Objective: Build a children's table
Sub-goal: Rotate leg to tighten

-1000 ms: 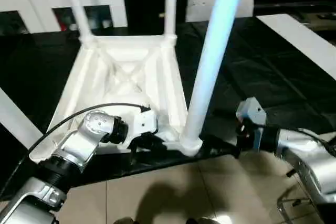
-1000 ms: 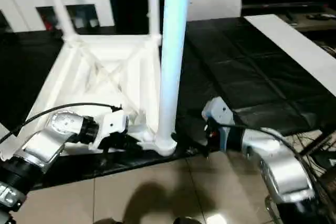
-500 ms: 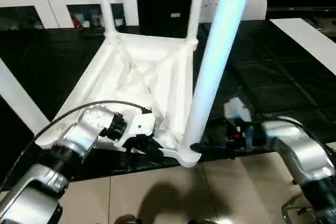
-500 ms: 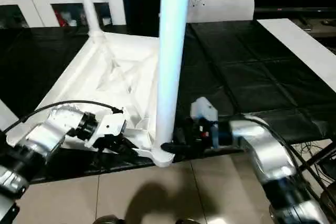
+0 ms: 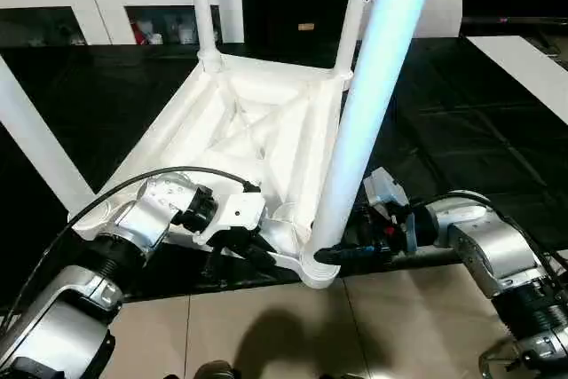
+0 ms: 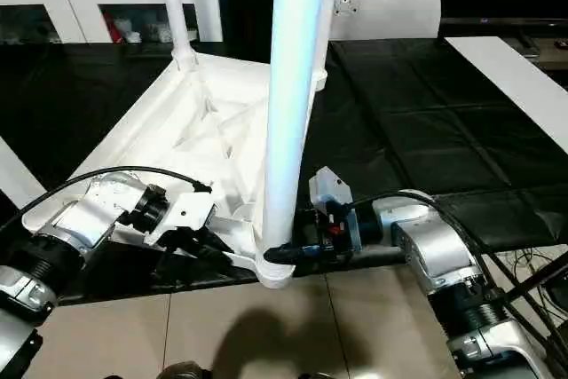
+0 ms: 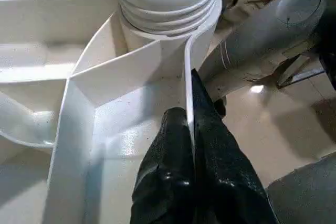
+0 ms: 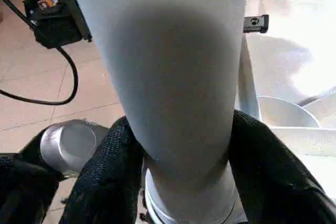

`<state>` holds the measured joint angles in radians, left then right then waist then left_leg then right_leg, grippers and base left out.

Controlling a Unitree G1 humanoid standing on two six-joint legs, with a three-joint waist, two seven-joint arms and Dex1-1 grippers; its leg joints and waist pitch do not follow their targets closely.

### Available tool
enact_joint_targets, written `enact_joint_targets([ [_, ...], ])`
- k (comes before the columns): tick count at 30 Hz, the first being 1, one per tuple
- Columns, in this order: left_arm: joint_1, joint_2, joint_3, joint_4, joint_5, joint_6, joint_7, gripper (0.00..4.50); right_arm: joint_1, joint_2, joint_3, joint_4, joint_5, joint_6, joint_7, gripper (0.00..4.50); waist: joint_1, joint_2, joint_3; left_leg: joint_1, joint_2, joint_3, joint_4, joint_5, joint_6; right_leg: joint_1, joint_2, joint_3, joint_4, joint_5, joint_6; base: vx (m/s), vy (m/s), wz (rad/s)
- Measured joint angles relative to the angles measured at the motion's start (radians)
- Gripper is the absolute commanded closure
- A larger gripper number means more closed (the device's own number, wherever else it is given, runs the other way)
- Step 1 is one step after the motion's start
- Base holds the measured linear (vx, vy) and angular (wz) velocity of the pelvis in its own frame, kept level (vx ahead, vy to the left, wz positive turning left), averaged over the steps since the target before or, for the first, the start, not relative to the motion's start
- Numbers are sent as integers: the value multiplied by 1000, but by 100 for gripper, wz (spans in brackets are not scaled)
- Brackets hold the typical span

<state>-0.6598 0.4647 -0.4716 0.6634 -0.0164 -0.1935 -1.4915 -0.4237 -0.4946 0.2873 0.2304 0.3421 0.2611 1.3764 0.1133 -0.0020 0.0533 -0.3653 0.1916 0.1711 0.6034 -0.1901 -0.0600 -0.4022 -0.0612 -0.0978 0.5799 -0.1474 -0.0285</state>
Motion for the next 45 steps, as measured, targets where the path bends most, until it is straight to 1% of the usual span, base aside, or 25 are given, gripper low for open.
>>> enact_joint_targets([
  [3,-3,-5,5,12,0,1,-3,450,1,4,-5,-1,3,18,-4,252,0,0,0,0,0,0,0,0,0,0,0,0,0,0,0,0,0,0],
  [6,-10,-18,13,24,13,23,35,450,38,40,-38,-27,8,46,-83,252,0,0,0,2,0,0,0,1,0,2,0,0,0,0,0,0,0,0],
  [9,-21,-27,23,37,40,55,87,450,50,65,-59,-31,1,62,-177,252,-13,0,0,9,0,1,0,2,-1,7,0,1,-1,0,0,0,0,0],
  [12,-20,-60,46,45,50,130,173,450,68,103,-93,-36,-36,66,-297,252,-32,0,0,17,-1,1,0,2,-1,14,-1,0,-3,-1,1,0,0,0],
  [15,-22,-128,97,70,55,226,329,450,65,202,-165,-26,-84,119,-524,255,-73,4,1,18,-2,1,1,2,-1,16,-4,-5,-8,-1,1,0,0,0],
  [16,-25,-156,111,79,56,249,387,450,55,235,-185,-19,-102,132,-609,255,-88,7,1,17,-2,0,2,2,-1,16,-6,-11,-10,-1,1,0,0,0],
  [18,-34,-201,131,92,65,288,485,450,22,291,-209,14,-131,154,-745,255,-109,10,0,17,-1,-2,1,2,0,18,-16,-28,-18,-1,1,0,0,0],
  [19,-45,-230,146,107,76,312,557,450,-14,342,-224,50,-158,162,-847,255,-123,13,1,16,-1,-4,1,2,0,19,-16,-31,-21,-1,1,0,0,0],
  [20,-50,-246,152,109,84,328,597,450,-33,368,-229,69,-173,163,-910,255,-133,14,1,15,-1,-5,1,2,0,19,-18,-35,-24,-1,1,0,0,0],
  [21,-53,-258,154,109,89,339,626,450,-47,385,-232,83,-183,162,-952,255,-139,15,2,15,-1,-5,1,2,0,19,-19,-38,-26,-1,1,0,0,0],
  [24,-55,-274,162,106,102,356,685,450,-78,433,-232,115,-226,151,-1054,255,-151,16,1,15,-3,-5,0,0,2,21,-30,-55,-27,-1,1,0,0,0],
  [25,-55,-275,164,103,104,360,693,450,-83,445,-232,124,-236,145,-1074,255,-154,16,1,14,-4,-5,-1,0,3,21,-31,-55,-28,-1,1,0,0,0],
  [26,-55,-276,166,98,107,364,696,450,-83,451,-235,124,-239,141,-1080,255,-155,16,1,14,-4,-5,-1,-1,3,21,-31,-55,-28,-1,1,0,0,0],
  [27,-54,-277,168,95,109,367,698,450,-83,458,-240,124,-241,139,-1087,199,-155,16,1,13,-4,-5,-2,-1,4,21,-31,-54,-28,-1,1,0,0,0],
  [28,-54,-278,170,91,110,371,698,450,-83,459,-243,123,-241,136,-1087,199,-155,16,1,12,-4,-5,-2,-2,5,21,-31,-54,-27,-1,1,0,0,0],
  [30,-51,-278,169,79,113,374,698,450,-77,464,-245,116,-237,128,-1087,179,-154,16,1,11,-4,-5,-3,-2,5,19,-31,-53,-26,0,1,0,0,0],
  [32,-50,-278,167,70,116,374,690,450,-57,460,-250,94,-225,121,-1075,157,-147,16,1,10,-4,-5,-4,-3,5,18,-31,-53,-24,1,1,0,0,0],
  [34,-49,-274,161,62,116,365,662,450,-23,432,-250,60,-212,99,-1021,144,-134,15,1,10,-4,-5,-5,-3,5,16,-31,-52,-20,2,1,0,0,0],
  [36,-45,-261,155,59,116,338,625,450,6,402,-248,40,-192,76,-952,129,-126,15,1,10,-4,-4,-9,-3,5,14,-31,-52,-18,2,0,0,0,0],
  [38,-39,-233,144,57,111,277,561,450,39,342,-235,10,-172,49,-846,107,-114,15,1,6,-3,-4,-12,-3,5,11,-30,-52,-16,2,0,0,0,0],
  [39,-34,-225,143,56,109,256,539,450,43,324,-227,7,-165,41,-812,107,-108,16,1,4,-2,-3,-13,-2,6,9,-30,-52,-14,2,0,0,0,0],
  [41,-30,-200,136,52,106,204,488,450,44,275,-210,0,-158,29,-737,80,-99,16,1,-3,-2,-3,-11,1,10,-1,-30,-51,-5,0,-6,0,0,0],
  [42,-24,-188,133,51,100,180,455,450,51,246,-198,-10,-149,24,-687,80,-91,16,1,-3,-3,-3,-11,1,11,-3,-31,-51,-3,-1,-8,0,0,0],
  [43,-16,-170,130,47,89,152,404,450,62,213,-185,-27,-137,19,-620,80,-77,16,1,-2,-2,-3,-11,1,11,-3,-30,-51,-2,-2,-8,0,0,0],
  [45,-9,-155,126,46,80,126,342,450,66,187,-169,-33,-122,14,-548,80,-64,16,1,-1,-1,-2,-11,1,11,-2,-31,-51,-2,-3,-8,0,0,0],
])
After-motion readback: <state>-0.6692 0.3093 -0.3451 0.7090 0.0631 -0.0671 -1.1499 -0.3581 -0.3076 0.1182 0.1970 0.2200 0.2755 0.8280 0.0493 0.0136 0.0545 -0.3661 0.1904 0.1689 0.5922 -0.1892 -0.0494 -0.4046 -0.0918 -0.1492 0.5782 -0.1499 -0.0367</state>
